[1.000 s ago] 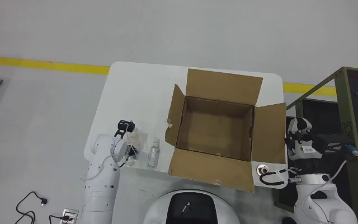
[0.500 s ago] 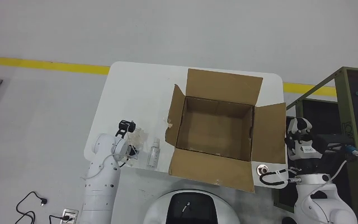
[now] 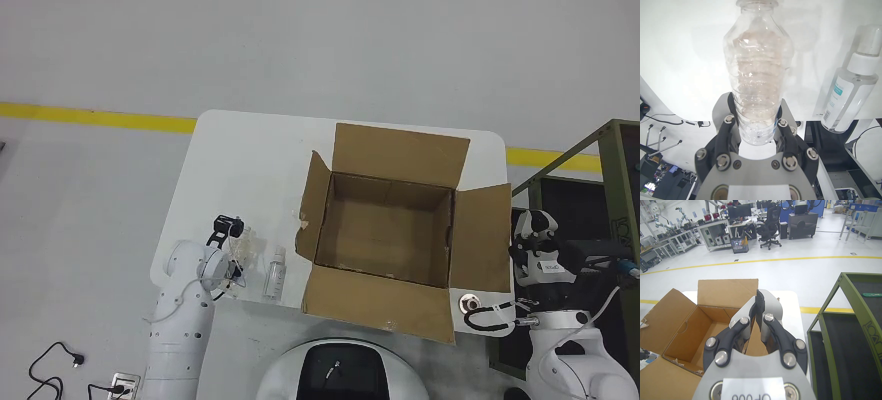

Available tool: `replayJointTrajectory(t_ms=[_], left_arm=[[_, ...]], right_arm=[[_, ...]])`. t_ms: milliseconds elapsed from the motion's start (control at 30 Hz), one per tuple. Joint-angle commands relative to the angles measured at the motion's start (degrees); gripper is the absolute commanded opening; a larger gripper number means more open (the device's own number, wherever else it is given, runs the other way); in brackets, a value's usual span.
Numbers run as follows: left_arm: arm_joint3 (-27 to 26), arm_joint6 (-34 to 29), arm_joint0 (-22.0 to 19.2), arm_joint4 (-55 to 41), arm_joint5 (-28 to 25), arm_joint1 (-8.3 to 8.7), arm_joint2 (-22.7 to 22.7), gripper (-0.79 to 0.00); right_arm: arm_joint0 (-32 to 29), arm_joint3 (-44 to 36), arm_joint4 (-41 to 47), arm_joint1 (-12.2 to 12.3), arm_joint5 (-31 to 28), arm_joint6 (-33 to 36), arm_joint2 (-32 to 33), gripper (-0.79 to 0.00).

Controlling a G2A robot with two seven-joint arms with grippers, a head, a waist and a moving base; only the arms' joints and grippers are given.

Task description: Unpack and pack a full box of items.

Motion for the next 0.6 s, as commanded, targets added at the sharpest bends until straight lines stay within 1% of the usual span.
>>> replayJointTrajectory(t_ms=[0,167,300,400,567], left_arm=[[-0.7,-0.1,0.2,-0.3,-0.2,0.16,0.0,-0.785],[-3.5,-0.5,0.9,-1.9,-0.5,0.54,-0.5,-0.785],[-7.7,-1.6,1.9,-3.7,-0.9,0.94,-1.6,-0.785],[-12.5,-2.8,2.8,-5.4,-1.2,1.28,-2.9,-0.785],[-22.4,-4.4,4.6,-6.7,-0.7,1.93,-5.5,-0.785]], right_arm=[[0.0,0.0,0.0,0.0,0.0,0.0,0.0,-0.785],[0.0,0.0,0.0,0.0,0.0,0.0,0.0,-0.785],[0.0,0.0,0.0,0.0,0.0,0.0,0.0,-0.785],[0.0,0.0,0.0,0.0,0.0,0.0,0.0,-0.785],[0.0,0.0,0.0,0.0,0.0,0.0,0.0,-0.785]])
